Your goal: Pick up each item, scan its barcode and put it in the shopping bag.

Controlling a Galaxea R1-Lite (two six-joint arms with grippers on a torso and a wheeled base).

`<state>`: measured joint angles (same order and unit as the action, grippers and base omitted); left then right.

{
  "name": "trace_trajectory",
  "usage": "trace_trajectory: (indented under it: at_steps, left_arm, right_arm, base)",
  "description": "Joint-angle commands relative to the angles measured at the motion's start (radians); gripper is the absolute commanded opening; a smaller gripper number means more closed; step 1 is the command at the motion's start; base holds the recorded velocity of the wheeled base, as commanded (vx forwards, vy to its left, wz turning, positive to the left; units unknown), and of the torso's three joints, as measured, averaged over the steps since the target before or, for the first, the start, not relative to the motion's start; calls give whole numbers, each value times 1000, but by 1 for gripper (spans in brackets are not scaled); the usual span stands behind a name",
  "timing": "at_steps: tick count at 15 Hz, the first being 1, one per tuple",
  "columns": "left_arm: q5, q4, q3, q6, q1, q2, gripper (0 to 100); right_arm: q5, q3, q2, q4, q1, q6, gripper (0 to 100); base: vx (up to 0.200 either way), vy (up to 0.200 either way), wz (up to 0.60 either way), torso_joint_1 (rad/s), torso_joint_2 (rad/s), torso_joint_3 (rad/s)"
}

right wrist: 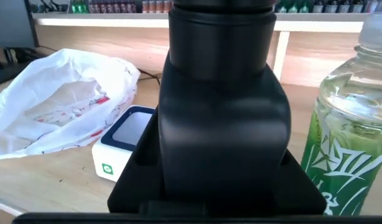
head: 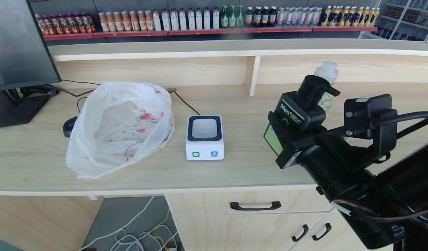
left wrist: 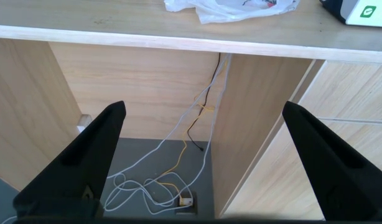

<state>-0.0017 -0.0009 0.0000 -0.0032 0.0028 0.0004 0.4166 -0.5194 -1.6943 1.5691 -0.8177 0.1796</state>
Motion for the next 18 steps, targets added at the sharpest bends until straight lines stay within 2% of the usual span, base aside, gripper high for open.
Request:
trace_trajectory:
  at_steps: [1, 3, 6, 18]
  left_arm:
    - [0, 1, 0, -1, 0, 0, 100]
    - [0, 1, 0, -1, 0, 0, 100]
    - [0, -1, 0, 0, 0, 0, 100]
    - [0, -1, 0, 3, 0, 0, 100]
  right_arm:
    - [-9, -10, -13, 2, 54, -12, 0]
    - [-7, -41, -22, 2, 58, -15, 0]
    - [-7, -62, -35, 2, 109, -45, 0]
    - [-4, -60, -1, 2, 107, -51, 0]
  base:
    - [0, 0, 0, 0, 0, 0]
    - [0, 0, 0, 0, 0, 0]
    - [0, 200, 0, 4, -6, 1]
    - [0, 200, 0, 4, 3, 4]
